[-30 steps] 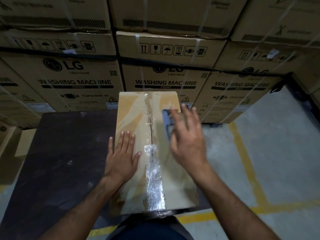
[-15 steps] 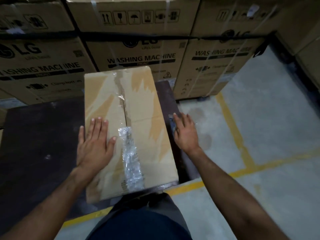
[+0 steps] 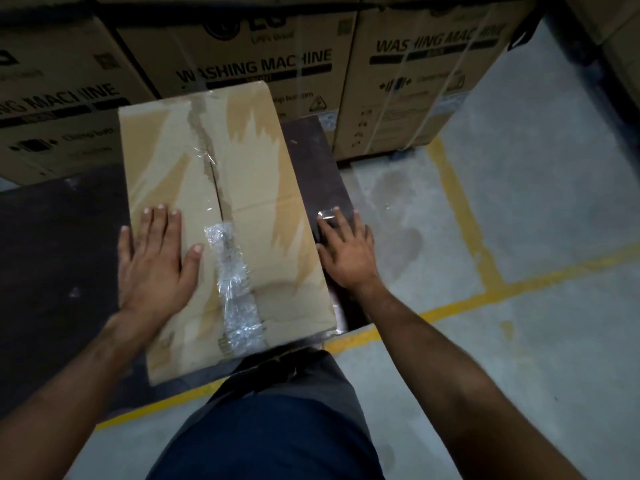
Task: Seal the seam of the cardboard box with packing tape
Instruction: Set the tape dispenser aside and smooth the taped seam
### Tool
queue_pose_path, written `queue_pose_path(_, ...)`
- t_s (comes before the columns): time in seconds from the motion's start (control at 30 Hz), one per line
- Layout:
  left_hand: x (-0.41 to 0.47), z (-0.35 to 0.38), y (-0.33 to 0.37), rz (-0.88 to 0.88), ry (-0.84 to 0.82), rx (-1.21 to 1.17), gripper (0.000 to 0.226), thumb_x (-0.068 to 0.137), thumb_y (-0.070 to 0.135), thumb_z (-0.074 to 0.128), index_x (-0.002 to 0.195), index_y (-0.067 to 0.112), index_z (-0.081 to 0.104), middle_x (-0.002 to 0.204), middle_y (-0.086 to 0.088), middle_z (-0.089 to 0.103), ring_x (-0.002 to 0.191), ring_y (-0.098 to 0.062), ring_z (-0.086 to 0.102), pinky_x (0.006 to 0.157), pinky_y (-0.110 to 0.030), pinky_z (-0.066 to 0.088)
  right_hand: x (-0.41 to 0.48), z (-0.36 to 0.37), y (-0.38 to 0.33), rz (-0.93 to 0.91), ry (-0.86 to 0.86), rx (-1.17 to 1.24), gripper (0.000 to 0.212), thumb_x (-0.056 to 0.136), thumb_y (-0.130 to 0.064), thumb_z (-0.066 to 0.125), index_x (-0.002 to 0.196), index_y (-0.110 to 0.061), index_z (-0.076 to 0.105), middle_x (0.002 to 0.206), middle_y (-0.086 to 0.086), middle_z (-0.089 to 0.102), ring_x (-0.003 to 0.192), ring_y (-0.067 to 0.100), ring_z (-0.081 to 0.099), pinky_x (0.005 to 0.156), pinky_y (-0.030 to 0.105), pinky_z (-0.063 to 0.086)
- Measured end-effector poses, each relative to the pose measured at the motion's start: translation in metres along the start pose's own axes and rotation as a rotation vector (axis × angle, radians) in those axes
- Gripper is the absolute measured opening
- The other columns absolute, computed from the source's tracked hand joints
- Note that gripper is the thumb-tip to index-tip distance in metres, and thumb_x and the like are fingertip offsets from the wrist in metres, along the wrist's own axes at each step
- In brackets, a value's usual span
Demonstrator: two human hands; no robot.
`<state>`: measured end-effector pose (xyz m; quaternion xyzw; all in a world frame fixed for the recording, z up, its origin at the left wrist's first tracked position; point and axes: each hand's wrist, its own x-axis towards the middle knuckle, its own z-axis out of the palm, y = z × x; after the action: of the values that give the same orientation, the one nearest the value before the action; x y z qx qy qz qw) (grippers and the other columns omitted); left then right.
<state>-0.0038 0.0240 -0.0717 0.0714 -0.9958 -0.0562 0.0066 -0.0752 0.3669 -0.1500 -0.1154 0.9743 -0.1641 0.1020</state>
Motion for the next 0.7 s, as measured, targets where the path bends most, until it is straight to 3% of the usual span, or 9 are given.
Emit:
queue_pose_path(0.13, -0.001, 0.001, -0.001, 0.000, 0.015, 0.013, 0.076, 0.106, 0.056, 0.026, 0.168, 0.013, 0.024, 0.178, -0.012, 0.022, 0.167, -0.026, 0.011, 0.134, -0.055, 0.000, 0.013, -0.055, -0.039, -0.035, 0.341, 0.090, 0.058, 0.109, -0.052, 0.047, 0.162, -0.030, 0.044, 0.174, 0.008, 0.036, 0.162, 0.040, 0.026, 0.125, 0.062, 0.029)
queue_pose_path(0.17, -0.002, 0.001, 0.000, 0.001, 0.015, 0.019, 0.076, 0.106, 0.056, 0.026, 0.168, 0.013, 0.024, 0.178, -0.012, 0.022, 0.167, -0.027, 0.012, 0.134, -0.055, -0.001, 0.014, -0.068, -0.054, -0.085, 0.355, 0.089, 0.060, 0.108, -0.054, 0.045, 0.163, -0.029, 0.042, 0.174, 0.007, 0.034, 0.163, 0.038, 0.023, 0.127, 0.061, 0.026)
queue_pose_path(0.3, -0.006, 0.000, 0.002, 0.006, 0.030, 0.019, 0.078, 0.106, 0.059, 0.027, 0.168, 0.012, 0.024, 0.178, -0.012, 0.022, 0.167, -0.026, 0.011, 0.134, -0.056, -0.001, 0.005, -0.082, -0.116, -0.258, 0.140, -0.043, 0.073, 0.106, -0.069, 0.031, 0.169, -0.034, 0.023, 0.181, 0.002, 0.014, 0.168, 0.030, 0.001, 0.133, 0.060, 0.003)
queue_pose_path(0.47, -0.014, 0.003, 0.003, 0.017, 0.050, 0.002, 0.078, 0.106, 0.060, 0.030, 0.168, 0.012, 0.025, 0.177, -0.011, 0.023, 0.166, -0.026, 0.014, 0.134, -0.057, 0.007, 0.008, -0.052, -0.143, -0.297, -0.013, -0.174, 0.075, 0.106, -0.075, 0.018, 0.170, -0.036, 0.008, 0.182, 0.000, 0.002, 0.167, 0.029, -0.009, 0.133, 0.062, -0.004)
queue_pose_path(0.7, -0.009, -0.002, 0.002, 0.018, 0.043, -0.038, 0.080, 0.106, 0.064, 0.028, 0.170, 0.016, 0.018, 0.180, -0.009, 0.014, 0.167, -0.025, 0.004, 0.134, -0.055, 0.001, 0.013, -0.065, -0.156, -0.287, -0.015, -0.225, 0.080, 0.104, -0.079, 0.015, 0.170, -0.036, 0.000, 0.180, 0.000, -0.009, 0.165, 0.029, -0.018, 0.132, 0.058, -0.012)
